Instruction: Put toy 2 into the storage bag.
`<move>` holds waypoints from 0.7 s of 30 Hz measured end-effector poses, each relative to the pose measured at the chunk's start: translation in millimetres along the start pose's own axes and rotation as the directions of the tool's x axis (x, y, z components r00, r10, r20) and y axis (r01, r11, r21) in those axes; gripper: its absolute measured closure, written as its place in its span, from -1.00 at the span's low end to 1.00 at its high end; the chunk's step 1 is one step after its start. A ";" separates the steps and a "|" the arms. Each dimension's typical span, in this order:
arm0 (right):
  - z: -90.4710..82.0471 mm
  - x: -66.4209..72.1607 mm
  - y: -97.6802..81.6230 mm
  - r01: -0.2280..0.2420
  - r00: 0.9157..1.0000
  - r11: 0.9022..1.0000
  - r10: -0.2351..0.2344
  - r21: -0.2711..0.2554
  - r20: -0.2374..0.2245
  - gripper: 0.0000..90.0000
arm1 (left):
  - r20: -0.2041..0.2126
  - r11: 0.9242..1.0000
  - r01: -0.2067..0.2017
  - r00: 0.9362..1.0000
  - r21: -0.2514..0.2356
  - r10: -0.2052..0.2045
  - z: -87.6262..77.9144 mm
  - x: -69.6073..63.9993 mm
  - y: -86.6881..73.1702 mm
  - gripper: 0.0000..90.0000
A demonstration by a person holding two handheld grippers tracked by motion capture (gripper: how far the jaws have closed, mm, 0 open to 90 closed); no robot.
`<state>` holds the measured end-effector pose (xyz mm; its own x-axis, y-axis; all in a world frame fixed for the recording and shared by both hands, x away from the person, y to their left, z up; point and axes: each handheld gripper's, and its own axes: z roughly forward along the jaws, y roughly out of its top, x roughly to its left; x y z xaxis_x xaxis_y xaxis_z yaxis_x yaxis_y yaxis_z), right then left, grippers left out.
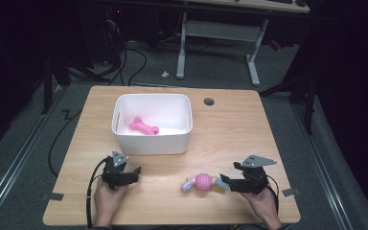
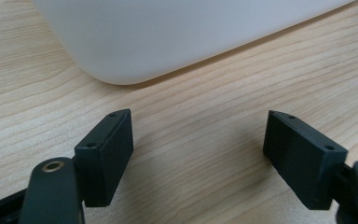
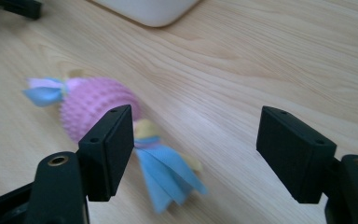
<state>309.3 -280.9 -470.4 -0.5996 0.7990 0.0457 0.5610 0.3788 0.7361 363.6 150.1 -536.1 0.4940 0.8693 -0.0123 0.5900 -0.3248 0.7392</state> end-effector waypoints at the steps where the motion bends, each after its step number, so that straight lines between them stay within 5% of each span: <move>1: 0.9 3.0 3.9 0.012 1.000 1.000 -0.012 0.002 -0.015 -0.39 | 0.001 1.000 -0.001 1.000 0.001 0.001 0.2 -0.1 0.3 -0.46; 8: 5.1 27.1 40.2 0.133 0.986 0.991 -0.128 0.035 -0.109 -0.40 | -0.001 1.000 0.001 1.000 0.001 -0.001 0.1 -0.3 0.2 -0.46; 21: 36.2 51.6 48.5 0.246 0.958 0.956 -0.214 0.160 -0.191 -0.48 | 0.000 1.000 0.002 1.000 0.000 -0.002 0.2 -0.1 0.2 -0.46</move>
<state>326.3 -204.4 -456.7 -0.8036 0.5949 0.0150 0.4801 0.6333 0.6070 363.7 149.8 -536.1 0.4926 0.8701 -0.0137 0.5911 -0.3230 0.7391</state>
